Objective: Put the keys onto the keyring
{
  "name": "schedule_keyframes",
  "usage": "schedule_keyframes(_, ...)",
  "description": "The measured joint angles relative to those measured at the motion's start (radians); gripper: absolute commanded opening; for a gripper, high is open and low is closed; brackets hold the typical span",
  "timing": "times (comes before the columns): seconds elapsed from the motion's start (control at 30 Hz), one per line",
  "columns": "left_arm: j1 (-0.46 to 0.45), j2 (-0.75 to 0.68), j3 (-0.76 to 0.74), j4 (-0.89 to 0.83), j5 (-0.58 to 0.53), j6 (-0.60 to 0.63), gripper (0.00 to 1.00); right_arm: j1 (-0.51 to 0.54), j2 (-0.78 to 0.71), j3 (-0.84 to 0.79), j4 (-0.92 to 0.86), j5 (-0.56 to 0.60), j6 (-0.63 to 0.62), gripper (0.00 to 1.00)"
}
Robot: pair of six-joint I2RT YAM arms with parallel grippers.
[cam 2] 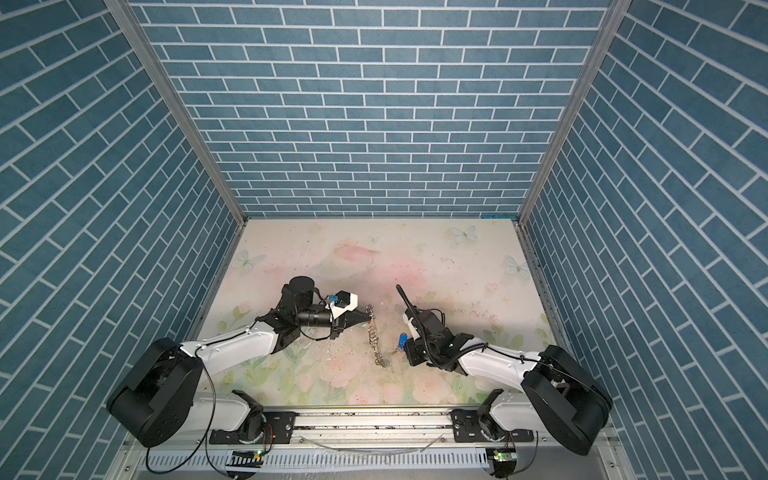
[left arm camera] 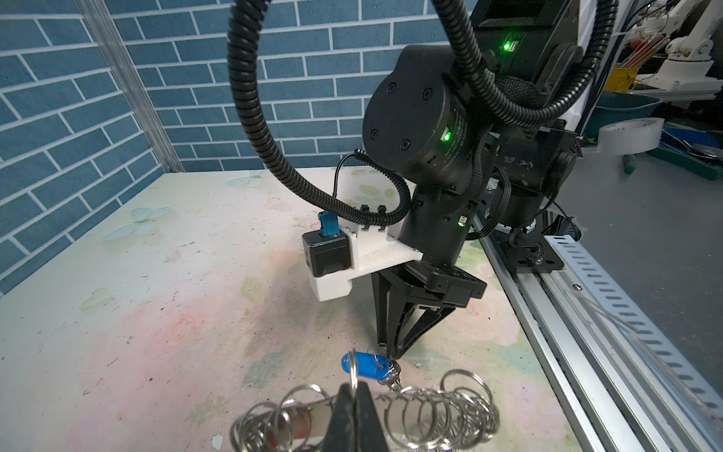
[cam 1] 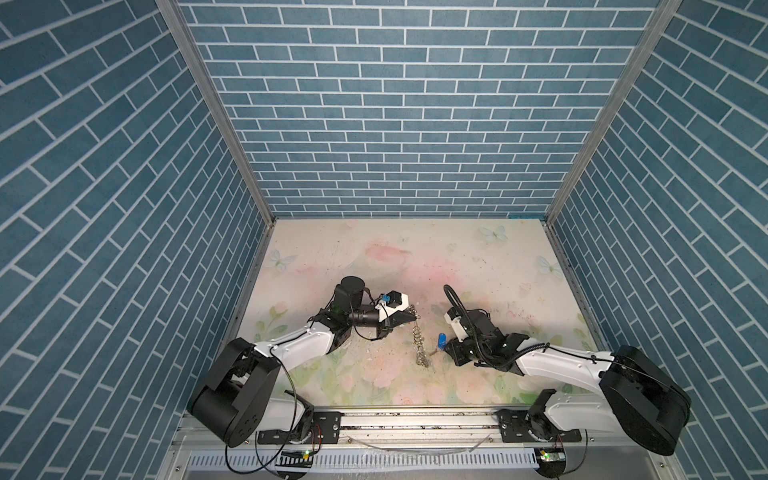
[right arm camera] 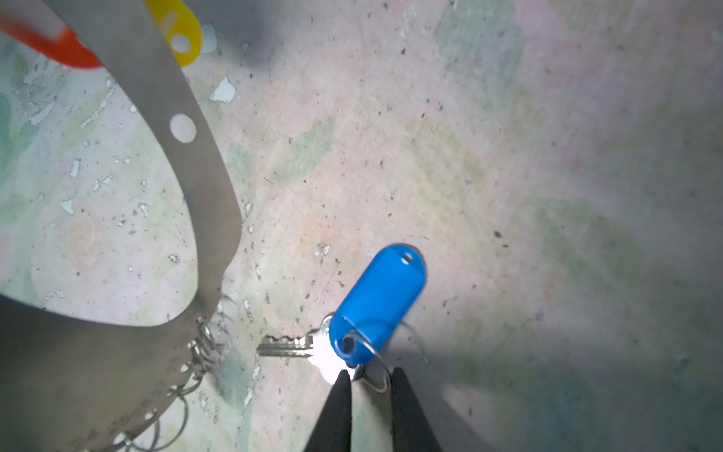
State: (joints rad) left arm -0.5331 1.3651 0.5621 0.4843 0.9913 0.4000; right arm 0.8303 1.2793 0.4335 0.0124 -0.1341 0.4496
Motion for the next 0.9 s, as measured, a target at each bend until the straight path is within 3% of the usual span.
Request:
schedule_keyframes(0.47, 0.0, 0.0, 0.0, 0.0, 0.0, 0.0, 0.0, 0.001, 0.034, -0.002, 0.05, 0.014, -0.001, 0.3)
schedule_keyframes(0.67, 0.0, 0.0, 0.0, 0.0, 0.0, 0.0, 0.0, 0.001, 0.054, 0.0, 0.074, 0.013, -0.002, 0.16)
schedule_keyframes(0.9, 0.0, 0.0, 0.0, 0.0, 0.0, 0.0, 0.0, 0.001, 0.05, 0.029, 0.012, 0.01, -0.011, 0.07)
